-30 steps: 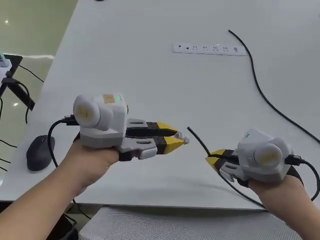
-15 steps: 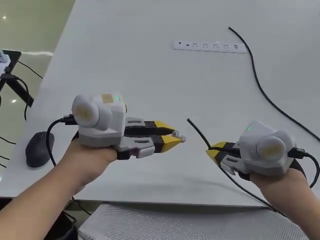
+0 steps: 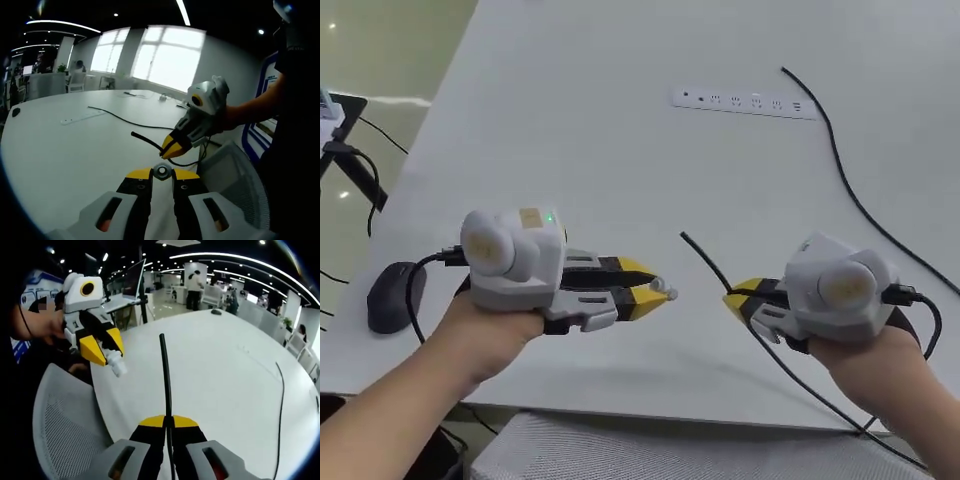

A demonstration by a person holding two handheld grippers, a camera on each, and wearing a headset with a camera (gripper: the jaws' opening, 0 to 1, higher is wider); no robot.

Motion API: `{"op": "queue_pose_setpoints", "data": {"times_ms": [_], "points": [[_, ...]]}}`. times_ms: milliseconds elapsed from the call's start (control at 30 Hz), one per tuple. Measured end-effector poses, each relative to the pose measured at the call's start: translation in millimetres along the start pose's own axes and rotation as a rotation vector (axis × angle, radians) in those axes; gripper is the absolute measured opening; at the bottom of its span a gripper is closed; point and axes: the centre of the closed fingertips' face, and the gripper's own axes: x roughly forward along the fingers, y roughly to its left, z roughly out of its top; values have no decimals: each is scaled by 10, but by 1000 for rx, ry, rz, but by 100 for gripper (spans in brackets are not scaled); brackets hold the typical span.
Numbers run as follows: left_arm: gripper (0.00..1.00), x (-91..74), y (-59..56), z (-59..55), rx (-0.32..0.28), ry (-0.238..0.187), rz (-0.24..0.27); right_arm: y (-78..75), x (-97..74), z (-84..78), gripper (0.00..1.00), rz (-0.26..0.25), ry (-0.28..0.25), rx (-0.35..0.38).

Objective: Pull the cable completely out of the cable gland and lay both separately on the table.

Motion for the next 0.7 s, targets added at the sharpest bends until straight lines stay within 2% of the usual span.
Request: {"op": "queue_pose_setpoints", "data": {"times_ms": [333, 700], "points": [[15, -72, 122, -193, -29, 10, 22, 47, 204, 188, 0, 35, 19, -64], [15, -149, 230, -340, -47, 14, 42, 64, 449, 366, 0, 61, 43, -122]]}}
